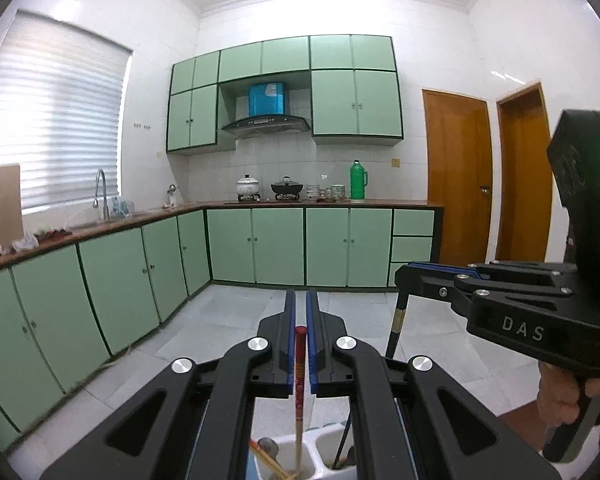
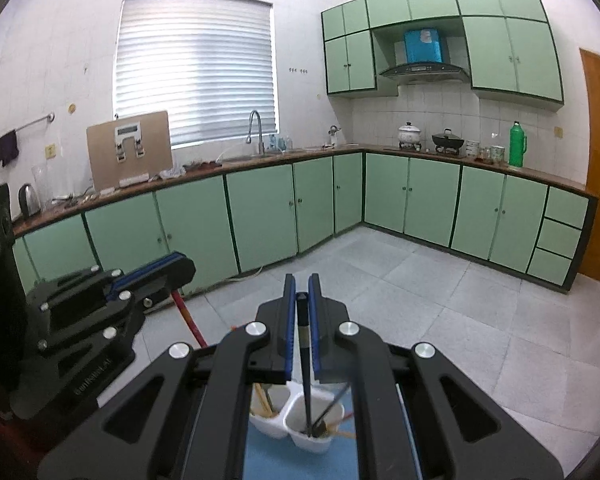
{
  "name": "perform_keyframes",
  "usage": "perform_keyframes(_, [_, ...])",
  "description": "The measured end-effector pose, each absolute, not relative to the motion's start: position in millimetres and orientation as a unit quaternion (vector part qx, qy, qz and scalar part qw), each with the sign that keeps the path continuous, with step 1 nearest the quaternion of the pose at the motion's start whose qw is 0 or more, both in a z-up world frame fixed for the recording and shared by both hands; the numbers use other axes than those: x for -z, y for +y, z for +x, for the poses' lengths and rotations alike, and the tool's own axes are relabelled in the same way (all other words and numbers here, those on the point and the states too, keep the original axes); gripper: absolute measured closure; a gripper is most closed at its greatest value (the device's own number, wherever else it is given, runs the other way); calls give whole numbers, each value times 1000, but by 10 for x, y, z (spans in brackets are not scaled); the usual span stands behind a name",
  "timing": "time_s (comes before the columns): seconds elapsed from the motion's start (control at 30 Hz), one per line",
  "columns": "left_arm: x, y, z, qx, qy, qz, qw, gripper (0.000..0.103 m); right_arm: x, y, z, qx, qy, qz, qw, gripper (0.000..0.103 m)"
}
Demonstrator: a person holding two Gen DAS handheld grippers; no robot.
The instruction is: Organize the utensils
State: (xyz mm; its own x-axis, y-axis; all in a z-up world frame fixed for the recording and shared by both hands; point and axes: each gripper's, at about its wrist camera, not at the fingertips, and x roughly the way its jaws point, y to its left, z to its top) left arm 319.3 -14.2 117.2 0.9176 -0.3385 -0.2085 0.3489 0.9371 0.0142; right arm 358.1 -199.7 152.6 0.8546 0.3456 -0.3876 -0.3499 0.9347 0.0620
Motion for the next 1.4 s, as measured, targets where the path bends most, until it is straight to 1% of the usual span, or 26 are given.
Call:
perform_keyframes(0.2, [-870, -87, 3545, 167, 126, 3, 978, 98, -1248, -1994, 3883, -183, 215, 13, 959, 97])
perform_keyframes(0.47, [-314, -72, 3822, 164, 203, 2, 965, 98, -738, -1963, 4020, -177, 264, 5, 948, 96])
perform_keyframes(0.53, [-266, -42, 3834, 162, 212, -3, 964, 96, -698, -1950, 3966, -170, 262, -5, 950, 93])
perform_keyframes(0.6, [-276, -11, 3794, 161, 214, -7, 963, 87, -705, -1980, 3891, -162, 256, -7, 953, 92])
perform_keyframes(0.63, [-289, -6, 3770, 158, 212, -7, 964, 82, -718, -2000, 3854, -160, 253, -5, 954, 87])
perform_keyframes(0.67, [-312, 8, 3727, 154, 210, -7, 965, 71, -741, -2025, 3812, -157, 249, -4, 956, 83])
perform_keyframes(0.7, [-343, 18, 3675, 151, 208, -6, 966, 66, -775, -2055, 3752, -152, 242, -3, 958, 77])
perform_keyframes(0.73, [-375, 41, 3600, 149, 204, -6, 968, 65, -798, -2093, 3701, -147, 235, -4, 961, 74])
perform_keyframes(0.77, [-406, 61, 3518, 147, 202, -5, 968, 60, -823, -2123, 3640, -141, 228, -6, 963, 72])
perform_keyframes(0.8, [-430, 73, 3451, 145, 199, -6, 969, 52, -849, -2152, 3577, -136, 222, -8, 966, 64])
perform_keyframes(0.83, [-464, 106, 3319, 142, 191, -8, 971, 48, -876, -2190, 3483, -128, 214, -9, 968, 57])
perform_keyframes(0.87, [-489, 121, 3240, 140, 187, -9, 972, 43, -892, -2227, 3411, -122, 209, -8, 970, 55])
perform_keyframes(0.9, [-503, 121, 3170, 139, 185, -8, 973, 39, -900, -2264, 3330, -117, 205, -7, 972, 48])
perform_keyframes(0.93, [-512, 133, 3057, 138, 183, -6, 973, 37, -902, -2305, 3219, -110, 202, -5, 973, 37])
perform_keyframes(1.0, [-515, 151, 2876, 137, 179, -7, 974, 28, -883, -2361, 3008, -99, 193, -3, 976, 24])
perform_keyframes(1.07, [-479, 170, 2660, 138, 183, -9, 973, 20, -840, -2386, 2778, -96, 186, -7, 978, 18])
perform_keyframes(1.1, [-463, 176, 2592, 137, 185, -9, 973, 17, -814, -2400, 2695, -94, 185, -9, 978, 10])
perform_keyframes(1.13, [-425, 186, 2480, 135, 187, -9, 973, 16, -767, -2407, 2568, -87, 183, -9, 979, 7])
perform_keyframes(1.2, [-365, 193, 2311, 131, 192, -13, 972, 9, -671, -2413, 2394, -87, 190, -7, 978, 5])
perform_keyframes(1.23, [-327, 203, 2219, 125, 194, -14, 973, 7, -608, -2413, 2301, -91, 198, -3, 976, 5])
perform_keyframes(1.4, [-192, 209, 1892, 113, 203, -12, 973, 6, -384, -2366, 1965, -91, 225, 12, 970, 5])
